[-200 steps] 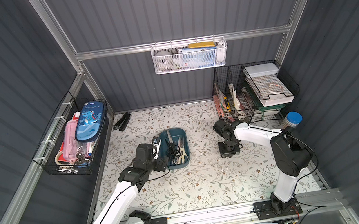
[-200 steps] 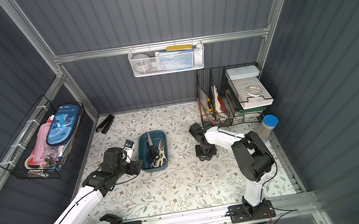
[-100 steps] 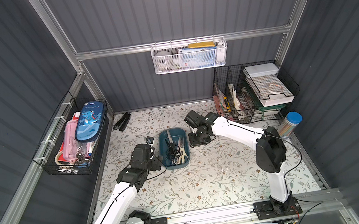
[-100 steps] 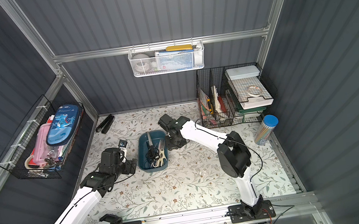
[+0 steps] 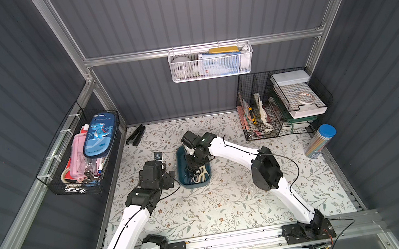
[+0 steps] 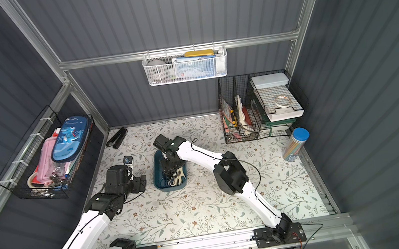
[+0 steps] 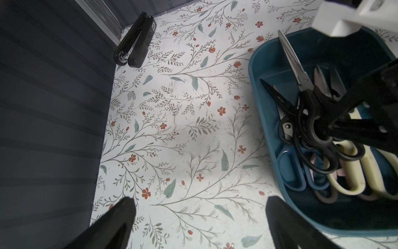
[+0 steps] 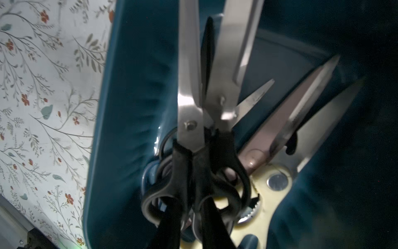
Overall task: Put the scissors into the storage box
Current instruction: Place the scissors in the storage box, then reset both arms
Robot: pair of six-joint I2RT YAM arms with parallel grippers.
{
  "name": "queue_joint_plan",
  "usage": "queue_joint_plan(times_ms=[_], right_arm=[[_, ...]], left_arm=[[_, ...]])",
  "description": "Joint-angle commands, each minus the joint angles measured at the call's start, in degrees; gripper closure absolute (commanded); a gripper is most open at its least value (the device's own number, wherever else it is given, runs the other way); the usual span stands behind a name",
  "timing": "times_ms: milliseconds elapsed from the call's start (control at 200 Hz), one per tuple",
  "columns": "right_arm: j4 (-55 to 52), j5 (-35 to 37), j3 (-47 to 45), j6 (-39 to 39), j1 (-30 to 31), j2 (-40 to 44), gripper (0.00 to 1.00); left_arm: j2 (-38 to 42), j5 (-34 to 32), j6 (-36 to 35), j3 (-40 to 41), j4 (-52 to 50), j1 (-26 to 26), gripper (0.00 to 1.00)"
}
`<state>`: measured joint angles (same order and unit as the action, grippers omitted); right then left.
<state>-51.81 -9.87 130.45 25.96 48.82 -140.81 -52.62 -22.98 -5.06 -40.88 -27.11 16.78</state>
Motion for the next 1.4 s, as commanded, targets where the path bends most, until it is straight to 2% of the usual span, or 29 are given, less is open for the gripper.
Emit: queue_joint_plan(times_ms=[0, 40, 140, 420, 465, 505, 570, 655, 670, 866, 1086, 1171, 1226, 1291, 1341, 1396], right_arm=[[-1.86, -3.67, -2.09, -0.12, 0.04, 1.15, 0.87], [-1.37, -6.95, -3.56, -0.20, 0.21, 1.90, 0.86], [0.72, -9.24, -8.16, 0.01, 0.90, 4.27, 0.86], [1.71, -6.64, -13.29, 0.40, 1.46, 10.33, 0.84], [2.13, -5.40, -13.51, 0.56, 1.37, 10.63, 0.78], [2.39, -4.90, -13.41, 0.78, 1.24, 10.49, 0.68], [1.52, -4.90, -11.88, 1.11, 0.78, 9.81, 0.65], [0.70, -4.90, -10.40, 1.03, 0.23, 9.77, 0.55], [0.83, -2.79, -10.47, 1.03, 0.18, 9.96, 0.53], [0.81, 0.28, -13.21, 0.07, -1.71, 15.03, 0.44], [18.11, 8.42, -36.21, -1.88, -6.11, 34.70, 0.34], [23.27, 17.36, -44.90, -4.47, -8.13, 42.72, 0.32], [27.74, 24.73, -51.30, -7.51, -9.13, 47.94, 0.32], [35.59, 32.83, -59.47, -12.54, -10.51, 54.18, 0.32], [41.42, 36.63, -66.67, -18.02, -11.84, 58.94, 0.32], [52.90, 39.74, -76.35, -24.20, -13.98, 63.63, 0.31]], left_arm=[[-0.61, 0.63, 0.45, -1.81, -1.15, -0.51, 0.01], [-0.79, 0.66, 0.44, -1.78, -1.27, -0.61, 0.01], [-1.17, 0.82, 0.46, -1.93, -1.27, -0.85, 0.01], [-1.52, 1.45, 0.40, -1.84, -1.11, -1.48, 0.01], [-1.51, 1.41, 0.40, -1.91, -1.10, -1.57, 0.01], [-1.54, 1.53, 0.47, -1.88, -1.10, -1.66, 0.01], [-1.56, 1.63, 0.50, -1.93, -1.10, -1.81, 0.01], [-1.43, 1.24, 0.57, -1.83, -1.10, -1.92, 0.01], [-1.40, 1.19, 0.65, -1.83, -1.09, -1.92, 0.01], [0.33, 1.89, 1.18, -1.39, -0.03, -1.92, 0.01], [4.17, 3.44, 2.81, 0.38, 3.51, -1.92, 0.01], [4.78, -2.01, 8.81, 2.79, 6.80, -1.92, 0.01], [4.79, -4.52, 12.01, 6.12, 11.07, -1.92, 0.01], [4.12, -6.16, 12.26, 10.84, 17.86, -1.92, 0.00], [2.93, -8.18, 12.51, 13.99, 23.09, -1.87, 0.00], [1.56, -10.77, 12.88, 16.82, 27.47, -1.90, 0.01]])
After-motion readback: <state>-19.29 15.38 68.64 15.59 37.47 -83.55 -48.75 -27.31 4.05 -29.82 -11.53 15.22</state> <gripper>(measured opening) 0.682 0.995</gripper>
